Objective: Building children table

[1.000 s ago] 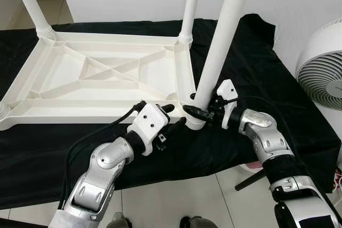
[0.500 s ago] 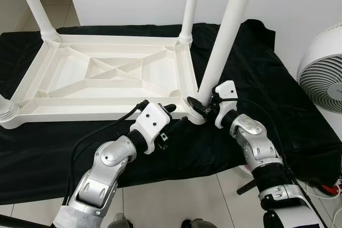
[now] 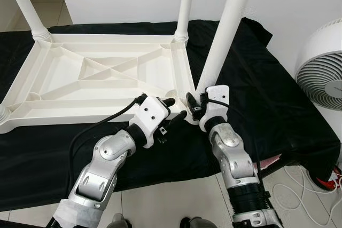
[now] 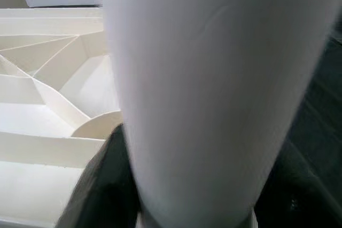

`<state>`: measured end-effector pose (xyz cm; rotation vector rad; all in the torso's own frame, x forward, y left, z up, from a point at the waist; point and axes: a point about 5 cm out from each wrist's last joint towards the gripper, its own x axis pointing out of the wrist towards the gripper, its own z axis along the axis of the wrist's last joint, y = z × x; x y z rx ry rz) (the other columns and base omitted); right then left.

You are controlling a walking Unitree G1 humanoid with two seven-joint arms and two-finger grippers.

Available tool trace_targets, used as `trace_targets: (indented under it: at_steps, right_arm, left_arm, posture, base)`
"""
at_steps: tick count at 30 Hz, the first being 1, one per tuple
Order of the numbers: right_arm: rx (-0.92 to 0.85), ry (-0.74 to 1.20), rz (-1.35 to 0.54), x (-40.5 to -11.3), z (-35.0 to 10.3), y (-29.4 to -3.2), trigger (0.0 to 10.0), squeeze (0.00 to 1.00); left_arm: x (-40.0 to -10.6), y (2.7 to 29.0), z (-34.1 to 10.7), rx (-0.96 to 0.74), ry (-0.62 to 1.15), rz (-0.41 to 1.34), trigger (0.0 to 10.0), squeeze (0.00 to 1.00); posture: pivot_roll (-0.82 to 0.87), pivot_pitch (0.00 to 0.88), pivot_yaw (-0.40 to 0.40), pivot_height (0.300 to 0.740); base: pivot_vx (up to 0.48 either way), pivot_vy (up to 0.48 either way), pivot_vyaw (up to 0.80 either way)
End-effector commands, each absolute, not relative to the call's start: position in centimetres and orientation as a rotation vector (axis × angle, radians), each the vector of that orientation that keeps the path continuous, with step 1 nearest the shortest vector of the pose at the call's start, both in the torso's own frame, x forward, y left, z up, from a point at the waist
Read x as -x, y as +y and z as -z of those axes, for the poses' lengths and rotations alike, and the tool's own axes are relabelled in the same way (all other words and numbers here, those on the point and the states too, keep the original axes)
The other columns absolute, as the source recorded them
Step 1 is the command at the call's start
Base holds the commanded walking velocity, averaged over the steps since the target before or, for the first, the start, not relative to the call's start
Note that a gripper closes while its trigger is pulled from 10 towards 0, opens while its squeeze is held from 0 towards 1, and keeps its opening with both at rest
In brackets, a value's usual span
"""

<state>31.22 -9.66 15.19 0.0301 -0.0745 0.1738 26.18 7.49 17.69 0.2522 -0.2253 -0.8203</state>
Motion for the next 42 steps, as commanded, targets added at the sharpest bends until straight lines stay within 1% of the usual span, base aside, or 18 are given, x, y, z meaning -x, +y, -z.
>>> trace_targets:
  at_steps: [1,2,7,9,10,11,12,14,17,21,29,30,31,32,33,34,35,42]
  right_arm:
    - [-0.05,-0.037,-0.153,-31.0,-14.5,-9.8,10.0,0.95]
    - [-0.051,-0.048,-0.158,-31.0,-14.6,-10.1,10.0,1.0]
    - [-0.048,-0.07,-0.214,-31.2,-15.0,-10.6,10.0,1.0]
    - [0.021,-0.043,-0.411,-31.4,-15.0,-11.1,10.0,1.0]
    - [0.021,-0.043,-0.411,-31.4,-15.0,-11.1,10.0,1.0]
    - [0.048,-0.031,-0.477,-31.5,-15.0,-11.4,10.0,1.0]
    - [0.066,-0.011,-0.532,-31.6,-15.0,-12.0,10.0,0.0]
    - [0.066,-0.011,-0.532,-31.6,-15.0,-12.0,10.0,0.0]
    - [0.121,-0.017,-0.639,-32.0,-15.6,-13.1,10.0,0.0]
    - [0.191,-0.021,-0.745,-32.8,-15.9,-13.7,10.0,0.0]
    - [0.291,-0.011,-0.911,-33.7,-16.1,-13.1,10.0,0.0]
    - [0.307,-0.001,-0.933,-33.8,-15.9,-13.1,8.0,0.0]
    - [0.307,-0.001,-0.933,-33.8,-15.9,-13.1,8.0,0.0]
    - [0.311,0.016,-0.953,-33.8,-15.8,-13.1,3.6,0.0]
    - [0.311,0.016,-0.953,-33.8,-15.8,-13.1,3.6,0.0]
    - [0.319,0.025,-0.965,-33.8,-15.6,-13.2,0.3,0.0]
    - [0.315,0.034,-0.98,-33.9,-15.5,-13.3,0.0,0.0]
    - [0.315,0.034,-0.98,-33.9,-15.5,-13.3,0.0,0.0]
  left_arm:
    - [-26.2,7.4,-17.3,-0.248,-0.217,0.809,10.0,0.0]
    - [-26.2,7.3,-17.3,-0.245,-0.216,0.811,10.0,0.0]
    - [-26.1,7.0,-17.1,-0.242,-0.215,0.817,10.0,0.0]
    - [-25.9,6.9,-17.0,-0.239,-0.214,0.823,10.0,0.0]
    - [-25.9,6.9,-17.0,-0.239,-0.214,0.823,10.0,0.0]
    - [-25.9,6.8,-17.0,-0.238,-0.214,0.824,10.0,0.0]
    - [-25.9,6.8,-17.1,-0.237,-0.214,0.825,10.0,0.0]
    - [-25.9,6.8,-17.1,-0.237,-0.214,0.825,10.0,0.0]
    - [-26.0,6.7,-17.1,-0.236,-0.217,0.828,10.0,0.0]
    - [-26.0,6.4,-17.1,-0.232,-0.218,0.836,10.0,0.0]
    - [-25.9,6.0,-17.0,-0.231,-0.219,0.857,10.0,0.0]
    - [-25.8,5.9,-16.9,-0.232,-0.216,0.861,10.0,0.0]
    - [-25.8,5.9,-16.9,-0.232,-0.216,0.861,10.0,0.0]
    - [-25.6,5.8,-16.7,-0.23,-0.207,0.867,10.0,0.0]
    - [-25.6,5.8,-16.7,-0.23,-0.207,0.867,10.0,0.0]
    - [-25.5,5.8,-16.5,-0.23,-0.2,0.871,10.0,0.0]
    - [-25.4,5.7,-16.2,-0.227,-0.191,0.873,10.0,0.0]
    - [-25.4,5.7,-16.2,-0.227,-0.191,0.873,10.0,0.0]
  posture:
    - [-0.06,0.093,-0.001,0.74]
    - [-0.06,0.095,-0.003,0.74]
    - [-0.06,0.095,-0.004,0.74]
    - [-0.06,0.094,-0.004,0.74]
    - [-0.06,0.094,-0.004,0.74]
    - [-0.06,0.093,-0.005,0.74]
    - [-0.06,0.092,-0.008,0.74]
    - [-0.06,0.092,-0.008,0.74]
    - [-0.07,0.089,-0.005,0.74]
    - [-0.07,0.076,-0.006,0.74]
    - [-0.06,0.054,-0.016,0.74]
    - [-0.06,0.054,-0.019,0.74]
    - [-0.06,0.054,-0.019,0.74]
    - [-0.06,0.054,-0.019,0.74]
    - [-0.06,0.054,-0.019,0.74]
    - [-0.06,0.054,-0.019,0.74]
    - [-0.06,0.054,-0.019,0.74]
    - [-0.06,0.054,-0.019,0.74]
  base:
    - [0.0,0.0,0.0]
    - [0.0,0.0,0.0]
    - [0.0,0.0,0.0]
    - [0.0,0.0,0.0]
    - [0.0,0.0,0.0]
    - [0.0,0.0,0.0]
    - [0.0,0.0,0.0]
    - [0.0,0.0,0.0]
    - [0.0,0.0,0.0]
    - [0.0,0.0,0.0]
    - [0.0,0.0,0.0]
    - [0.0,0.0,0.0]
    - [0.0,0.0,0.0]
    - [0.0,0.0,0.0]
    - [0.0,0.0,0.0]
    - [0.0,0.0,0.0]
    - [0.0,0.0,0.0]
    - [0.0,0.0,0.0]
